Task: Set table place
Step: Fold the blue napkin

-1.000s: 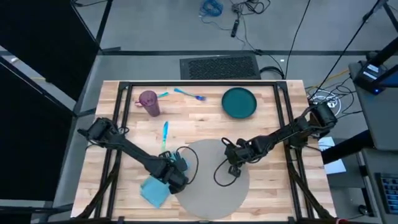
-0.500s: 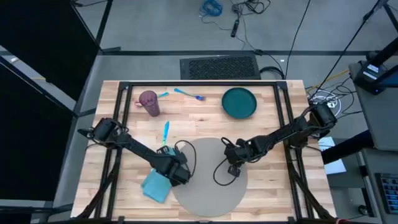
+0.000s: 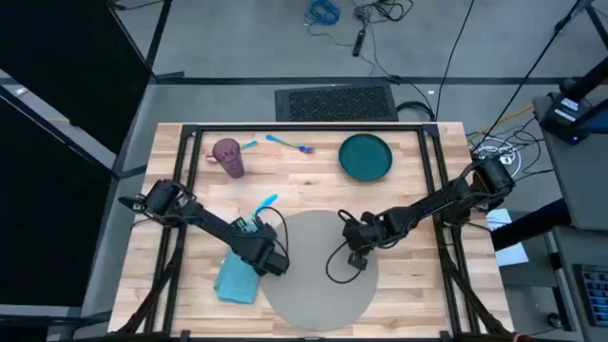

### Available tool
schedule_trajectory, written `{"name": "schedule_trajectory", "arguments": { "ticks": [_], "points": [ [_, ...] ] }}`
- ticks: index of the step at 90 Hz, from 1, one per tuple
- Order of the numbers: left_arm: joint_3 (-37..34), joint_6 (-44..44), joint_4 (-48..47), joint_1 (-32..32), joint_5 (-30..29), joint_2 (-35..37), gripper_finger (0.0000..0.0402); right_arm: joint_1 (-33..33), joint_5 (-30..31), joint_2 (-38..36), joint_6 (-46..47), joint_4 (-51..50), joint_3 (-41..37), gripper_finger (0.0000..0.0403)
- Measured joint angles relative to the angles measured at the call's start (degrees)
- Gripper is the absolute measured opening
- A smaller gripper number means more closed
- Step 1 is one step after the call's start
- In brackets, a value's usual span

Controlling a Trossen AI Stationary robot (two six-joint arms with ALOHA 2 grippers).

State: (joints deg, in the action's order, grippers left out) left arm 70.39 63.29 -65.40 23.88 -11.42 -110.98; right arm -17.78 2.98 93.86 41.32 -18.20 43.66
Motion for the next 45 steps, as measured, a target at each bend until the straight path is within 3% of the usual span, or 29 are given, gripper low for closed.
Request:
{"name": "schedule_trajectory", "arguments": {
  "ticks": [24,36,45],
  "points": [
    [0.0,3.2,-7.3,-0.2,-2.1,0.1,0.0,0.0,0.0,0.0,0.0,0.0,0.0,0.0],
    [1.5,4.0,-7.3,1.0,-8.7,1.7,0.0,0.0,-0.1,0.0,0.0,-0.1,0.0,0.0],
    [4.5,3.8,-6.6,2.6,-10.1,4.0,0.0,0.0,-0.2,0.0,-0.1,-0.2,0.0,0.0]
  ]
}}
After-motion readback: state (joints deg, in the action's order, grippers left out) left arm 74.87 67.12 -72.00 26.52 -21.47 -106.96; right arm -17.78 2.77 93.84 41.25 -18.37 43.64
